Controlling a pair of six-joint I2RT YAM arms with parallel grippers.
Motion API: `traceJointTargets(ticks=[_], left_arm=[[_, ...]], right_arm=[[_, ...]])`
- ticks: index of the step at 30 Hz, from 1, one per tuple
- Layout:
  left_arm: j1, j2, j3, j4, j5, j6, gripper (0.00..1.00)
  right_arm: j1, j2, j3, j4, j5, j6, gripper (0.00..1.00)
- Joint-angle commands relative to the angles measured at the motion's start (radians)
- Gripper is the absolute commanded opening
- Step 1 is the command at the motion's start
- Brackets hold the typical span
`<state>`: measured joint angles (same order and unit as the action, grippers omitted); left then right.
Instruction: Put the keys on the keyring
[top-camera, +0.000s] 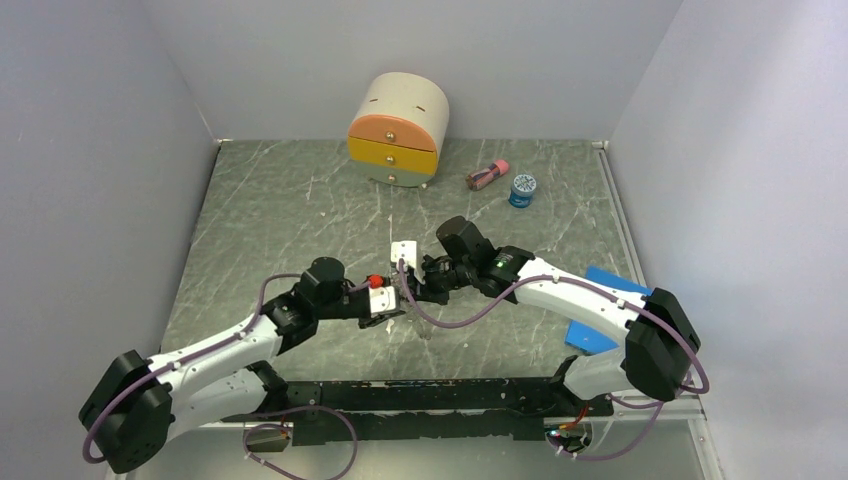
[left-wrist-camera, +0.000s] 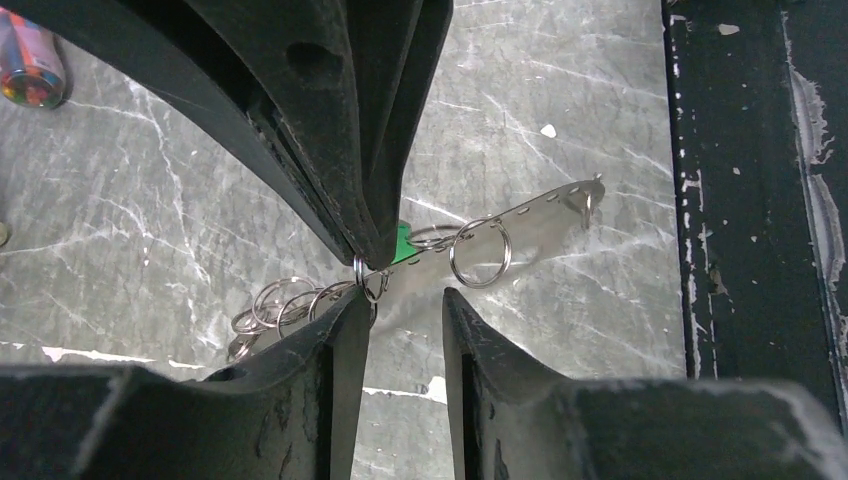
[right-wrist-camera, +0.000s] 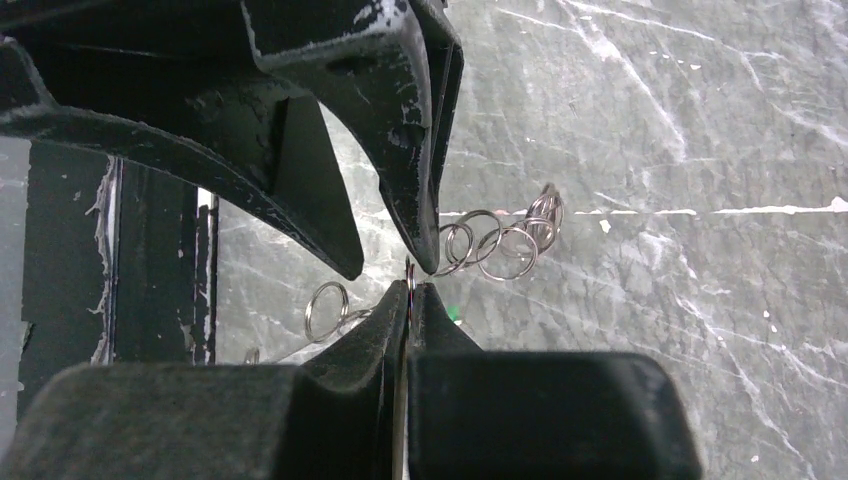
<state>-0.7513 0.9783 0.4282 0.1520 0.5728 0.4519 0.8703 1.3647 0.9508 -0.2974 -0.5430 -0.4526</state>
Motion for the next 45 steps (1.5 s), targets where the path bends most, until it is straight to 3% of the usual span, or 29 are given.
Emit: traceJointTargets(ticks=[1,6,11,15,30,35,41,42,45], left_arm=[[-0.02,0.009,0.053,0.027,-0.045,0.022,0.37],[-0.024,-0.002,0.048,0.05,-0.081,0.014,0.37],[-0.023,-0.008,0.042,0.059,-0.087,0.014,0.23],[-0.025,-0.006,0.047,0.051,-0.083,0.014,0.2],[-0.03,-0.049,0.039,0.061,-0.113,0.004,0.24],[-0.032,-0.034,0.052,0.033,-0.114,0.006,0.04],[-0.031,-0.031,0.049,0.032,-0.126,-0.005,0.03],[-0.031,-0.034,0.049,0.031,-0.133,-0.016,0.03],[-0.032,-0.042,0.042,0.037,-0.148,-0.048,0.03]], right_arm=[[0.005,-0.021,0.026,0.06,-0.03,0.004,0.0],[0.005,-0.018,0.027,0.057,-0.036,0.001,0.0],[0.004,-0.019,0.029,0.06,-0.04,0.001,0.0],[0.006,-0.017,0.032,0.057,-0.041,0.0,0.0],[0.006,-0.009,0.025,0.072,-0.043,0.008,0.0],[0.007,-0.003,0.028,0.071,-0.043,0.009,0.0],[0.005,-0.002,0.023,0.093,-0.013,0.035,0.0],[0.004,-0.005,0.02,0.106,0.003,0.051,0.01],[0.001,-0.029,-0.005,0.165,0.054,0.085,0.33]])
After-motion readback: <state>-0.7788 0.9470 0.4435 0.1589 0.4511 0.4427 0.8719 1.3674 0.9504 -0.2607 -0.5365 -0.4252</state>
